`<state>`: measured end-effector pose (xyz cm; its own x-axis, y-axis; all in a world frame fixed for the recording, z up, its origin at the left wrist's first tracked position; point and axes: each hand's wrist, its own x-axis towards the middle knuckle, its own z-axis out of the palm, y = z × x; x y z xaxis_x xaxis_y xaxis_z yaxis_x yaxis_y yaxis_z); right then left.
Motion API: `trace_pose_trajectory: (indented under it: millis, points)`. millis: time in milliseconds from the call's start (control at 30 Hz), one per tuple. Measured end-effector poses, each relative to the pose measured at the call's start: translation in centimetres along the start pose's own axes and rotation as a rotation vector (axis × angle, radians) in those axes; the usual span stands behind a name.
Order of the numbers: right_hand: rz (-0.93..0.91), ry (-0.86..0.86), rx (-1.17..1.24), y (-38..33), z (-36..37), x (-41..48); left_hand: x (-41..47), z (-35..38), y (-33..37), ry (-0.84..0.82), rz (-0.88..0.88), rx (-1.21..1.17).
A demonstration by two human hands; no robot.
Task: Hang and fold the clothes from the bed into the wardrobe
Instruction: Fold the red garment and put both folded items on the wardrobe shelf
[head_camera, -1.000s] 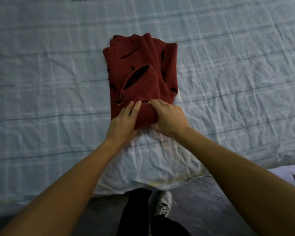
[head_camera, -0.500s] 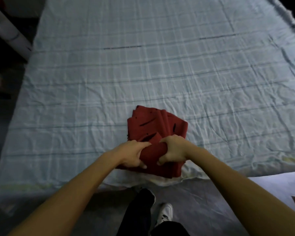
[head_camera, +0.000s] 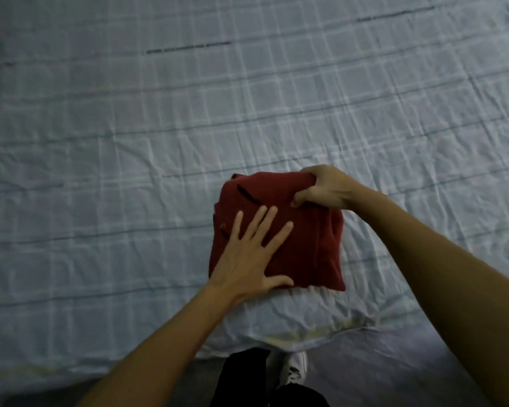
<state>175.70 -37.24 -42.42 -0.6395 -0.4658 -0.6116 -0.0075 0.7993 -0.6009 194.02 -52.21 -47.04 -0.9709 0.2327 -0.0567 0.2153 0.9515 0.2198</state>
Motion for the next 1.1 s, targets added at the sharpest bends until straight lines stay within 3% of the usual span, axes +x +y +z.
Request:
trace_pose_trajectory:
  millis: [100,167,233,367,533,600,700,900,1100]
  points:
    - [0.034,0.191,-0.288,1.3,1.3,1.1,1.7,2.5,-0.5,-0.148,-0.067,-0.012]
    - [-0.041,0.453,-0.438,2.3,3.8,-0.2,4.3,2.7,-0.7,-0.181,-0.048,-0.012]
    - [-0.161,0.576,-0.449,3.5,7.5,-2.6,6.3,2.8,-1.3,-0.228,-0.037,-0.043]
    - [-0.137,0.361,-0.550,6.3,12.5,-4.8,7.9,2.4,-2.1,-0.298,-0.041,-0.044]
    - [-0.094,0.251,-0.508,6.5,11.0,-3.2,2.7,2.8,-1.6,-0.209,0.039,0.051]
    - [-0.066,0.288,-0.518,6.1,11.5,-3.8,0.7,3.6,-1.7,-0.242,0.116,0.147]
    - [-0.109,0.441,-0.573,5.2,13.8,-5.2,0.5,4.4,-1.9,-0.245,0.086,0.218]
    - [-0.106,0.449,-0.769,8.1,15.9,-4.1,2.1,6.6,-3.0,-0.188,0.078,0.170]
    - [-0.215,0.571,-0.697,9.2,14.3,-1.4,3.3,7.5,-3.2,-0.065,0.090,0.060]
